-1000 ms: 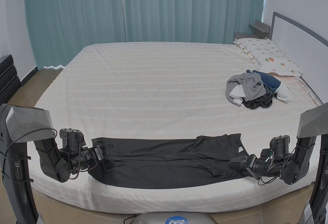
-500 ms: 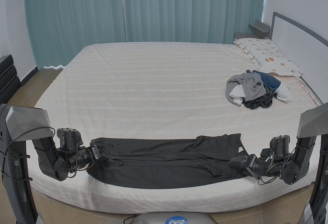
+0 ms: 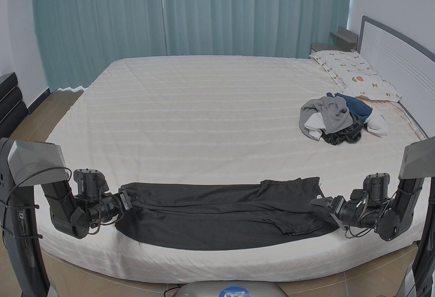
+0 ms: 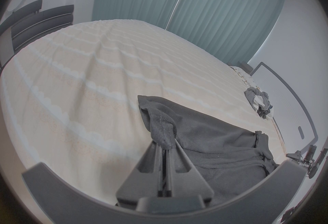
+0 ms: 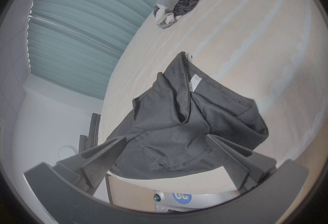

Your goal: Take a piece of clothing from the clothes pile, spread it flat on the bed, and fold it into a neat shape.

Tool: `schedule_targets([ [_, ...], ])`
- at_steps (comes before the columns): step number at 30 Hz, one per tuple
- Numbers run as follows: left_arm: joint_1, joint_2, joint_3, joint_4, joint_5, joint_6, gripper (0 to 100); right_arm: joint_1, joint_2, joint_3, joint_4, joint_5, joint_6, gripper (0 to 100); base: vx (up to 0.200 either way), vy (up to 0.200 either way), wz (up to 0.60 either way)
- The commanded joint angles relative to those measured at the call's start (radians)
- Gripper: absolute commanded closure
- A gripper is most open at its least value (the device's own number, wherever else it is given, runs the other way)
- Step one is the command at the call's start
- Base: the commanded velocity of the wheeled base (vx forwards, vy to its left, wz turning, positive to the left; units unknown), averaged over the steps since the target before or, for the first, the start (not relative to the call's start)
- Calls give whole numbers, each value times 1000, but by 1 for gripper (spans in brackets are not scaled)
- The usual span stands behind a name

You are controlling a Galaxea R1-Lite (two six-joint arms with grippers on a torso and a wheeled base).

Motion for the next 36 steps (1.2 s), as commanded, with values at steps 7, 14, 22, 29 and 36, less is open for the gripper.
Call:
schedule_targets([
  [7, 0, 9, -20, -8, 2, -18, 100, -22, -22, -17, -5, 0, 0, 0, -29, 0, 0],
  [14, -3, 10, -23, -8, 3, -30, 100, -62, -20, -46, -3, 3, 2, 0, 0, 0, 0],
  [22, -26, 1, -77, -8, 17, -116, 100, -142, 14, -111, -3, 25, 8, 0, 0, 0, 0],
  [29, -52, -4, -83, -8, 19, -136, 100, -206, 46, -191, -2, 88, 124, 0, 0, -114, 0],
  [36, -67, -21, -85, -8, 71, -136, 100, -246, 46, -189, -13, 210, 190, 0, 0, -200, 0],
])
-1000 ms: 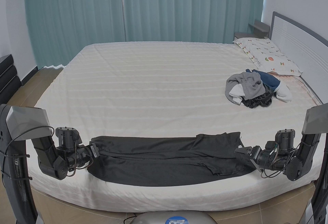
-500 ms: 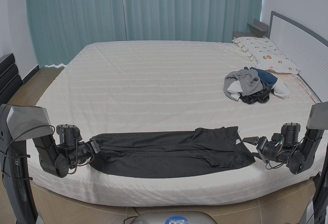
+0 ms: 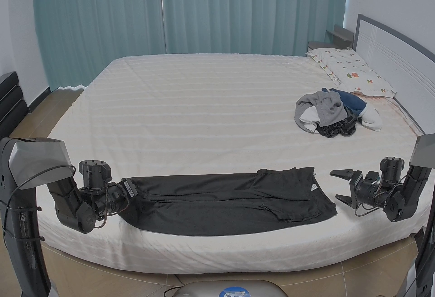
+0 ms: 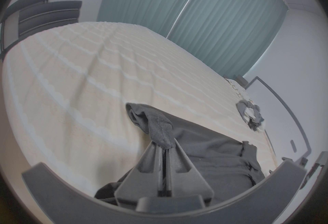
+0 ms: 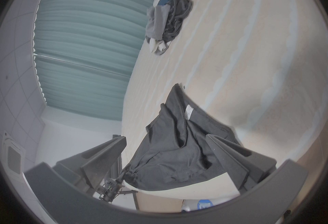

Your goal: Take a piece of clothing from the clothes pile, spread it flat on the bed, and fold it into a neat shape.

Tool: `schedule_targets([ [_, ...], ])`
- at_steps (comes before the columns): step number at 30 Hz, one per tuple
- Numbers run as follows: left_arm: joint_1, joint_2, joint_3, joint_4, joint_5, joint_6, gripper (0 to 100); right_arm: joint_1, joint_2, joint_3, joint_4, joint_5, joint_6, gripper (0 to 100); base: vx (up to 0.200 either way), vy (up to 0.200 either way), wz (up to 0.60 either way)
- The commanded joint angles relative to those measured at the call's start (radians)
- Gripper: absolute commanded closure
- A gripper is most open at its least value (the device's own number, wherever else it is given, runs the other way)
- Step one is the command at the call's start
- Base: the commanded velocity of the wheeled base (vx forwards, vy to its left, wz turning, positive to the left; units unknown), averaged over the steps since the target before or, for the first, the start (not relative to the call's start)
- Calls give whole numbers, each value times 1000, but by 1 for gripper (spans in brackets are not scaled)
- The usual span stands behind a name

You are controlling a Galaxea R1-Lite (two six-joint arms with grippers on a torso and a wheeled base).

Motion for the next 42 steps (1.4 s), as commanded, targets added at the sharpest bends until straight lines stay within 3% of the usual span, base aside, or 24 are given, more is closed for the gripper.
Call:
schedule_targets([
  [1, -14, -16, -2, -1, 27, 0, 100, -26, 7, -2, -8, 26, 14, 0, 0, -200, 0],
  [12, -74, -90, -16, 54, 75, 6, 100, -19, 82, 78, -227, 24, 9, 0, 0, -200, 0],
  [16, -99, -122, -54, 134, 104, 7, 100, -19, 84, 78, -227, 24, 9, 0, 0, -200, 0],
  [20, -129, -156, -152, 301, 116, 7, 100, -18, 85, 79, -227, 24, 8, 0, 0, -200, 0],
  [22, -129, -156, -152, 301, 116, 7, 100, -18, 85, 79, -227, 24, 8, 0, 0, -200, 0],
  [24, -163, -167, -223, 416, 168, 7, 100, -18, 87, 78, -227, 24, 6, 0, 0, -200, 0],
  [42, -347, -116, -445, 668, 249, 1, 100, -15, 89, 78, -227, 26, 6, 0, 0, -200, 0],
])
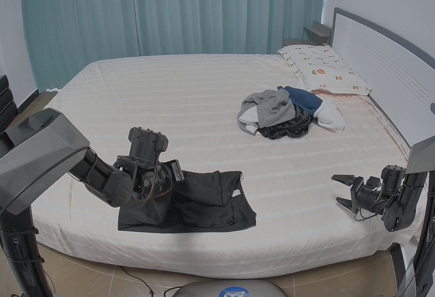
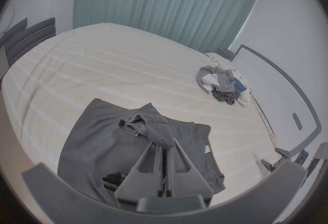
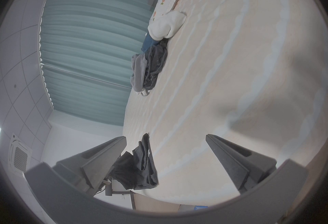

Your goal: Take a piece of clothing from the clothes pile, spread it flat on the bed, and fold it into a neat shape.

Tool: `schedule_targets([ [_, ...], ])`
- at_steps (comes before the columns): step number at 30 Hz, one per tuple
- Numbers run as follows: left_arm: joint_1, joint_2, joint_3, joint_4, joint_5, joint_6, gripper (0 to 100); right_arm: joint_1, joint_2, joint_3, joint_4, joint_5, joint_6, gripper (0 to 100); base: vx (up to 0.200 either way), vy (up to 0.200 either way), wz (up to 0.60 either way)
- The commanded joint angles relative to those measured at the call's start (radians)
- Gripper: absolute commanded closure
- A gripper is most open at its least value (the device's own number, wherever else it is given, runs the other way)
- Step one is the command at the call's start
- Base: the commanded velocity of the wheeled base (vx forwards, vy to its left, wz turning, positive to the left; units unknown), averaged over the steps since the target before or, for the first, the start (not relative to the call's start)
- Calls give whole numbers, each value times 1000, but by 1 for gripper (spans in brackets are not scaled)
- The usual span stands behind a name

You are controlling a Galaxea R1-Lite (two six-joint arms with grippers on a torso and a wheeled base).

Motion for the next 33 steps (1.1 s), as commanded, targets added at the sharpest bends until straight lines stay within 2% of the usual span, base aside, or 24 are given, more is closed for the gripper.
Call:
schedule_targets([
  [1, -33, 38, -61, 26, 21, -2, 100, 1, 0, 0, 0, 0, -2, 0, 0, -200, 0],
  [10, -96, 134, -127, 29, 34, -7, 100, 1, 5, 0, 0, 0, -3, 0, 0, 0, 0],
  [18, -136, 180, -196, 32, 74, -56, 100, 1, 7, 2, 0, 0, -15, 0, 0, 0, 0],
  [26, -174, 183, -247, 96, 69, -132, 100, 1, 7, 2, 0, 0, -15, 0, 0, 0, 0],
  [27, -176, 183, -255, 101, 69, -139, 0, 1, 7, 2, 0, 0, -17, 0, 0, 0, 0],
  [33, -185, 183, -275, 101, 72, -151, 0, 1, 7, 2, 0, 0, -17, 0, 0, 0, 0],
])
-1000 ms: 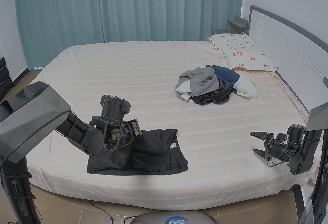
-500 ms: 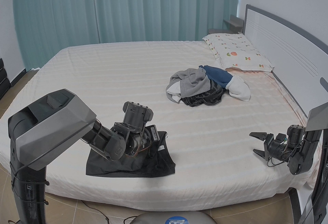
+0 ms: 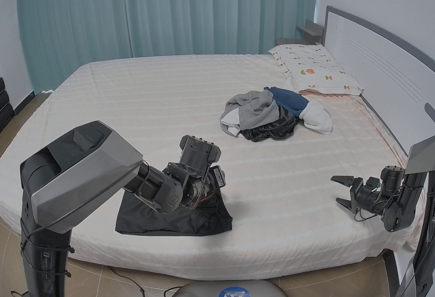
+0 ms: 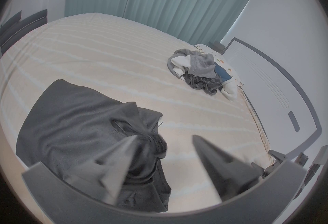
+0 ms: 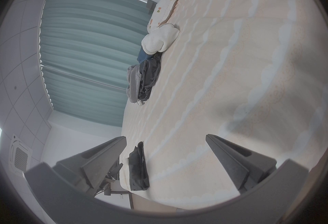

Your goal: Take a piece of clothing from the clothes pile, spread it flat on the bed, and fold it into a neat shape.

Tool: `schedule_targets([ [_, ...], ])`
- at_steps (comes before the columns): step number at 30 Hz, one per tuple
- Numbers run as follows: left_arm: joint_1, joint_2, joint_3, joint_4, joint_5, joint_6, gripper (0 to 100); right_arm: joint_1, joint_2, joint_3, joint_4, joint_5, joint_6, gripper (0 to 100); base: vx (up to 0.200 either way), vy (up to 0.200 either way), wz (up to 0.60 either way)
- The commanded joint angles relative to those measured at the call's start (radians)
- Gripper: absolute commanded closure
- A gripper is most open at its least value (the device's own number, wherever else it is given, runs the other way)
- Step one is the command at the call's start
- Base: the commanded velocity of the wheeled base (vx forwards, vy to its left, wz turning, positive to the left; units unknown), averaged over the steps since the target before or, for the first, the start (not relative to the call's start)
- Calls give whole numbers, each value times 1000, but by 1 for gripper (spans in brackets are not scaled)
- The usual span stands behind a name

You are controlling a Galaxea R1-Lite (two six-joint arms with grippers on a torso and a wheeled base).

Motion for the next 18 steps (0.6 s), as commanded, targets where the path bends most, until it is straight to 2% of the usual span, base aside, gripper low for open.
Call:
schedule_targets([
  [1, -5, 1, -9, -6, 2, -2, 0, 0, 1, 0, 1, 0, 0, 0, 0, 0, 0],
  [9, 29, -36, 6, -4, 5, -68, 0, 2, 1, 5, -1, 0, 0, 0, 0, 0, 0],
  [18, 188, -139, 206, -55, -33, -140, 0, 0, 1, 5, -1, 0, -1, 0, 0, 0, 0],
])
